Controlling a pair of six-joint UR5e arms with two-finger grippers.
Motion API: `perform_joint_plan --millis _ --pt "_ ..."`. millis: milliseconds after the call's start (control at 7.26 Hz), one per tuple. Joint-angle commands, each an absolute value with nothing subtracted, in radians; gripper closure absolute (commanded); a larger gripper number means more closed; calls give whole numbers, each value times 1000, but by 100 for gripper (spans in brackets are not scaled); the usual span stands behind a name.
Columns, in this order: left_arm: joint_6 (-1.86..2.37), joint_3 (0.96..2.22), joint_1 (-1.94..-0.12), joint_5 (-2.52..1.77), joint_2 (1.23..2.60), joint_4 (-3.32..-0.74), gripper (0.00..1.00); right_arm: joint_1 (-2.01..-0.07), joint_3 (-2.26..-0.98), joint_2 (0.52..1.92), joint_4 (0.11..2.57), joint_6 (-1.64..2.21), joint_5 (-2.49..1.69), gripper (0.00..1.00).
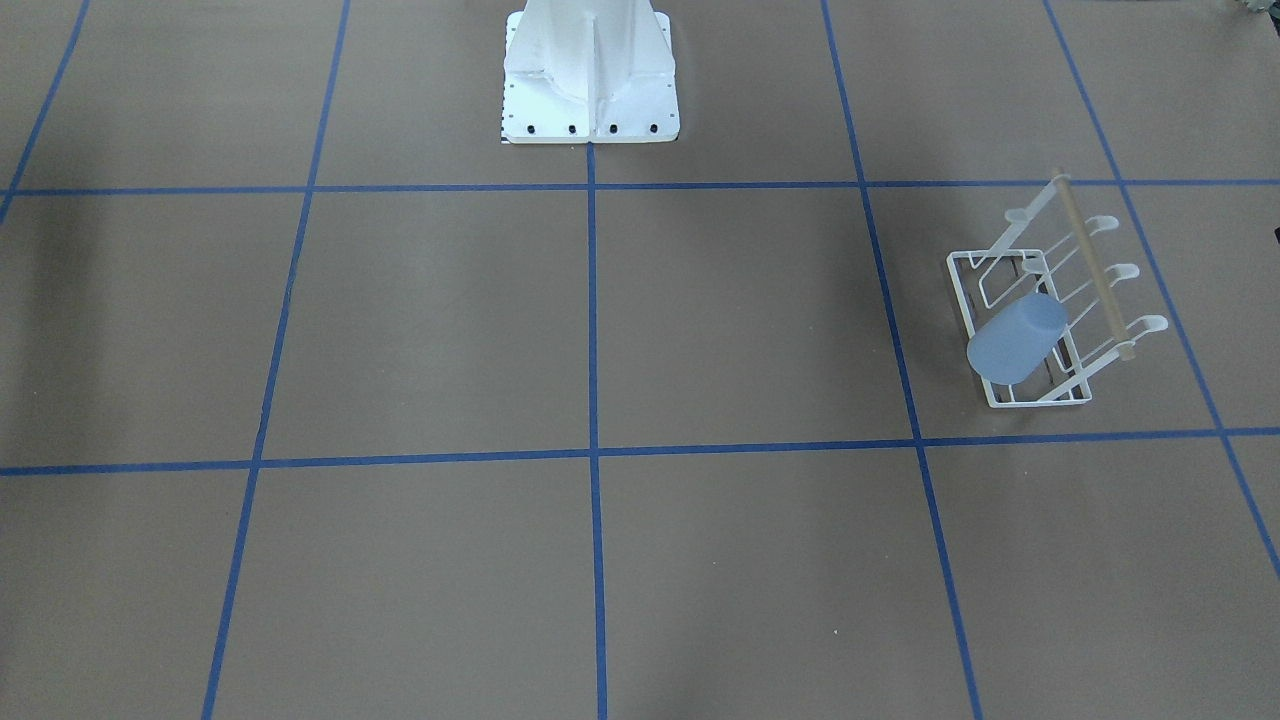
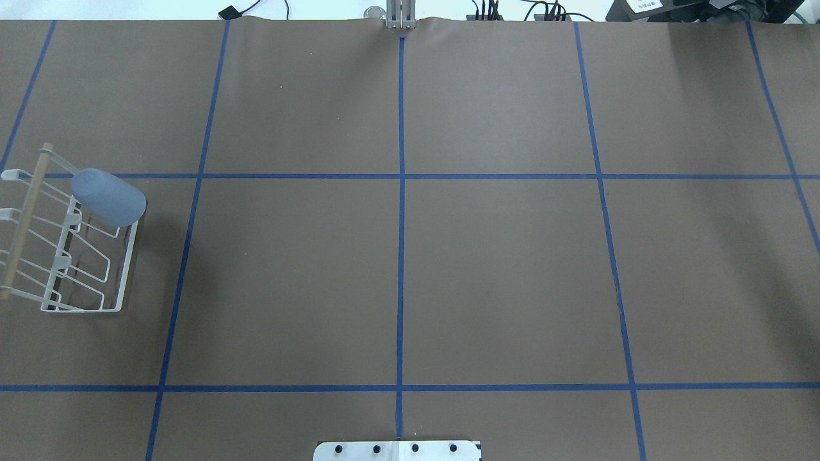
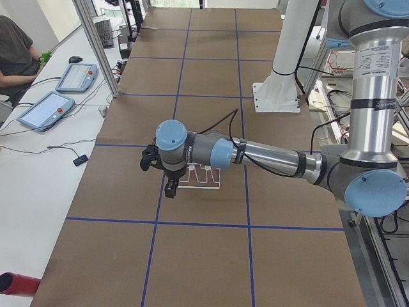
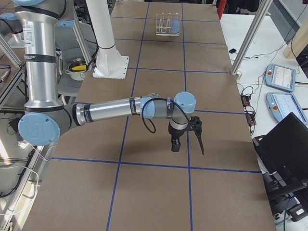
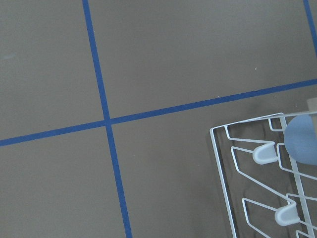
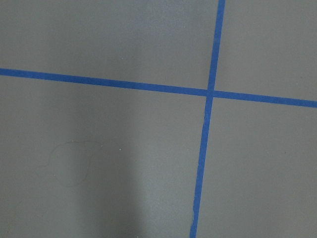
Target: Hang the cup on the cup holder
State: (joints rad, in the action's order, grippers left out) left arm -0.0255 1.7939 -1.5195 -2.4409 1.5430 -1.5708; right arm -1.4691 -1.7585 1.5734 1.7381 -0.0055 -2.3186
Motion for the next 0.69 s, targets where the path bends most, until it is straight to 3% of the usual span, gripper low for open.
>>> perform_joint_plan --millis 0,551 --pt "-26 1799 -1519 -2444 1543 -1571 1 -1470 -1761 1582 1738 -5 -2319 0" --pt "-26 1815 -1522 -2444 1537 -1571 1 -1473 -1758 1582 1738 -6 -2319 0"
